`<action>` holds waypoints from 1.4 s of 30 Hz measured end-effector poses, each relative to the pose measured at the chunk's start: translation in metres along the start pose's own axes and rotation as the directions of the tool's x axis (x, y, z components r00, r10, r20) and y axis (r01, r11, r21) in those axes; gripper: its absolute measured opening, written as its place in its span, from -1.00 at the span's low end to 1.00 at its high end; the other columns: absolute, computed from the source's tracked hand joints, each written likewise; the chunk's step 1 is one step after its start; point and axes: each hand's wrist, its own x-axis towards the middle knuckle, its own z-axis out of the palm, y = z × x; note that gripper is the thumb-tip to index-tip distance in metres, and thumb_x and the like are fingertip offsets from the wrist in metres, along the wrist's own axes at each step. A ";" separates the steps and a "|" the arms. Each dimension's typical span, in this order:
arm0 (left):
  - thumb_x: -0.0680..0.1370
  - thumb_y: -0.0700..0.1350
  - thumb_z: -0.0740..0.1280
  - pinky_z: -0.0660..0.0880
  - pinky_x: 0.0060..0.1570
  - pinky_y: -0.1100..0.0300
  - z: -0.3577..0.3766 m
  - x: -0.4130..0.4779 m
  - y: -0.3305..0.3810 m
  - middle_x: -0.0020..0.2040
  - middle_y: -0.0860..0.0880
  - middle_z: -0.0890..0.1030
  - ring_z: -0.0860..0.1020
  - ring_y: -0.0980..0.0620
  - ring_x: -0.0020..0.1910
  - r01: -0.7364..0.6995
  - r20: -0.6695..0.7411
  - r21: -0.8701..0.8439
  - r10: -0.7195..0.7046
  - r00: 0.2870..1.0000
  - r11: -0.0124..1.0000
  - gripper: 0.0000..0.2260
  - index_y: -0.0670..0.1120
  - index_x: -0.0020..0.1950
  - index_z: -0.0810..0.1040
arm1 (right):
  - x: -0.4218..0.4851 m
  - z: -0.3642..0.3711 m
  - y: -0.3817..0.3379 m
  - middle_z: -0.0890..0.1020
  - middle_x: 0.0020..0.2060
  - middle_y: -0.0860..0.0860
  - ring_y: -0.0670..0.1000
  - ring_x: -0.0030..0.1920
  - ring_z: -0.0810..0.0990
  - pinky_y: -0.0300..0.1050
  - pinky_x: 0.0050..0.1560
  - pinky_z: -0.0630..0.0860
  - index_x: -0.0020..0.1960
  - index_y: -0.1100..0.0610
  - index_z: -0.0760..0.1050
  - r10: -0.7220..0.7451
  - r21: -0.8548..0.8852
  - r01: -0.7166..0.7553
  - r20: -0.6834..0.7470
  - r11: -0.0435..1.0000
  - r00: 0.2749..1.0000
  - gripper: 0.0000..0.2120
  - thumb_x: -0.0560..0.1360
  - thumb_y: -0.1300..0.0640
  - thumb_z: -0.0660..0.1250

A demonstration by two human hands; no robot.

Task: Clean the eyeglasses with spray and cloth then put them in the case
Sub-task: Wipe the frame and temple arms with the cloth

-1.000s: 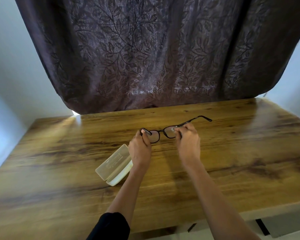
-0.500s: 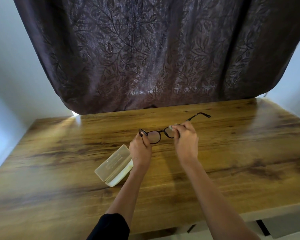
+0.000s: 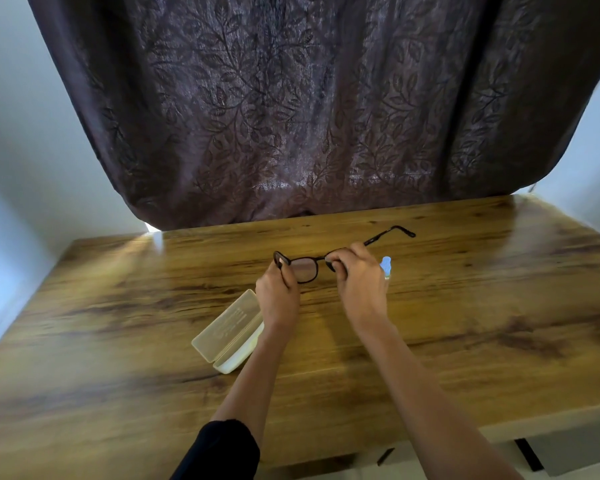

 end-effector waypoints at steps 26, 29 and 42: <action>0.62 -0.16 0.09 0.19 -0.50 0.23 -0.007 -0.001 0.005 -0.50 0.10 0.33 0.30 0.17 -0.53 -0.033 0.033 0.019 0.033 0.999 0.999 -0.70 -0.13 -0.31 0.35 | -0.008 0.002 0.015 0.61 -0.08 0.08 0.00 -0.15 0.59 -0.17 -0.11 0.58 0.03 0.20 0.61 0.080 0.017 -0.079 -0.061 0.997 0.995 -0.82 0.51 0.22 0.26; 0.62 -0.16 0.09 0.23 -0.43 0.18 -0.007 0.000 0.006 -0.45 0.00 0.41 0.33 0.09 -0.52 -0.038 0.032 0.013 0.037 0.999 0.999 -0.71 -0.13 -0.30 0.37 | 0.000 0.000 0.016 0.60 -0.07 0.10 0.00 -0.20 0.59 -0.09 -0.15 0.60 0.03 0.20 0.61 0.152 0.000 -0.153 -0.101 0.988 0.983 -0.82 0.52 0.20 0.26; 0.62 -0.16 0.08 0.18 -0.53 0.33 -0.001 0.001 0.003 -0.47 0.03 0.42 0.33 0.16 -0.54 -0.057 -0.005 0.003 0.057 0.998 0.998 -0.71 -0.11 -0.29 0.38 | 0.003 0.001 0.007 0.59 -0.07 0.09 0.03 -0.13 0.57 -0.17 -0.09 0.57 0.07 0.22 0.59 0.075 0.020 -0.075 -0.039 0.997 0.996 -0.80 0.52 0.22 0.26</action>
